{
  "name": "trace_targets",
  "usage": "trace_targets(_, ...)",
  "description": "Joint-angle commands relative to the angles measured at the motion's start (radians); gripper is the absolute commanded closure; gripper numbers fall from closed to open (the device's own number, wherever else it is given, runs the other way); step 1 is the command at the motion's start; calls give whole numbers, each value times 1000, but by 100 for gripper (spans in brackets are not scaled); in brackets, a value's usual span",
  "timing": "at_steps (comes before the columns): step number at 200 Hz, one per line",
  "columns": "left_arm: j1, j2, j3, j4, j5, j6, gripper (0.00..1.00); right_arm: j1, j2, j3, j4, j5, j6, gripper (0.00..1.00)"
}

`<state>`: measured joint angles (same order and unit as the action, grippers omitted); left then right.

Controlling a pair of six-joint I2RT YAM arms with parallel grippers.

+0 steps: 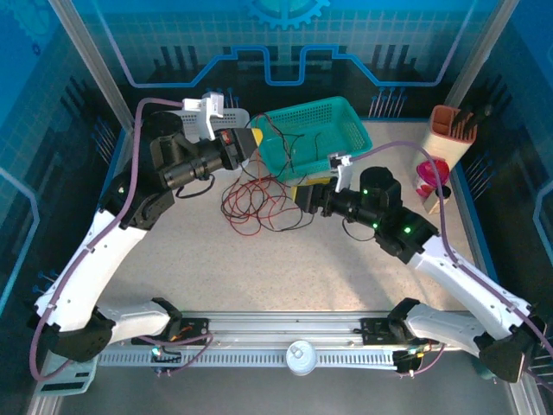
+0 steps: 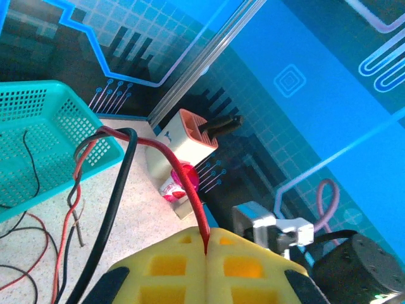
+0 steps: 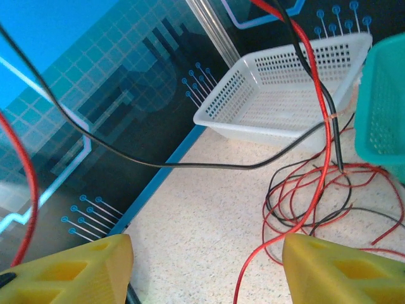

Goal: Untangle the cables

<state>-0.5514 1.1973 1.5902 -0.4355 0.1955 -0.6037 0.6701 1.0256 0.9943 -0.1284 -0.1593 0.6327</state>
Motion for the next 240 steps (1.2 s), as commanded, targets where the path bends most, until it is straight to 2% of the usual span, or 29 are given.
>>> trace_targets(1, -10, -17, -11, 58, 1, -24, 100, -7, 30, 4, 85, -26, 109, 34)
trace_targets(34, -14, -15, -16, 74, 9, -27, 100, -1, 68, -22, 211, -86, 246, 31)
trace_targets(60, -15, -10, -22, 92, 11, -46, 100, 25, 75, 15, 118, -29, 149, 31)
trace_targets(87, -20, -11, -36, 120, 4, -86, 100, 14, 67, 4, 107, 4, 78, 31)
trace_targets(135, -26, -36, -98, 222, -35, -196, 100, -9, 62, -19, 169, -15, 248, 31)
trace_targets(176, -30, -44, -112, 237, -67, -202, 100, -15, -5, -77, 274, 4, 374, 31)
trace_targets(209, -31, -65, -161, 278, -122, -235, 100, -11, -86, -109, 298, 41, 392, 31)
trace_targets(240, -32, -89, -219, 340, -192, -297, 100, 40, -137, -161, 417, 83, 356, 31)
